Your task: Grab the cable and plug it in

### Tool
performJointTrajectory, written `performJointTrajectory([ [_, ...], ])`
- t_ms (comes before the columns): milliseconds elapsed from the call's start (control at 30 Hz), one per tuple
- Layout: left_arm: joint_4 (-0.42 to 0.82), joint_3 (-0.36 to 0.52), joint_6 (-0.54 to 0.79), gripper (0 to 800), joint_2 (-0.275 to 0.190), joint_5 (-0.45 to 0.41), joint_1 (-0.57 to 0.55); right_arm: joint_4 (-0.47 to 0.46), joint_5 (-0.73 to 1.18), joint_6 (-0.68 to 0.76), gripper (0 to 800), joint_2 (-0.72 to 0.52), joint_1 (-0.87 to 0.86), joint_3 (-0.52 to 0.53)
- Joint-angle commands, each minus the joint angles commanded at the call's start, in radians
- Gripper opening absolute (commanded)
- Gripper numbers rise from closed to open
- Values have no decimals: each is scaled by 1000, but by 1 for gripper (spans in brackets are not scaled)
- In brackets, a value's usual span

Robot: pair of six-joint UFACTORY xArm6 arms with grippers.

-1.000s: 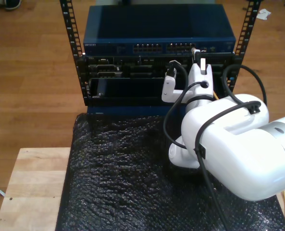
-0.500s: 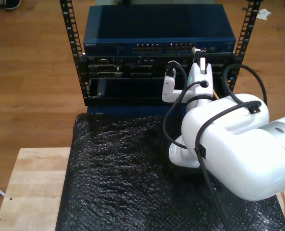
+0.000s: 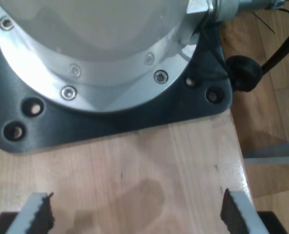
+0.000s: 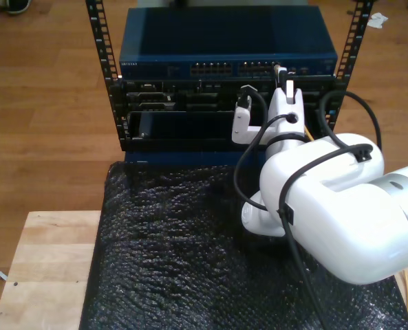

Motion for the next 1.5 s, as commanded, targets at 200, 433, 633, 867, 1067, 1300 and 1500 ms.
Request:
performJointTrajectory([
  [200,0,0,0,800,2,-2,0,0,-2,0,0,-2,0,0],
  [433,0,0,0,800,0,-2,0,0,-3,3,0,-2,2,5],
  [633,0,0,0,800,0,-2,0,-2,-3,3,0,-2,3,5],
  [867,0,0,0,800,0,0,0,-9,-3,-2,0,-3,5,6],
  [1067,0,0,0,800,2,-2,0,-18,-3,-9,0,-2,5,5],
  [1300,0,0,0,800,0,-2,0,-18,-3,-12,0,-2,3,3],
  [1500,0,0,0,800,0,-2,0,-17,-3,-12,0,-2,2,3],
])
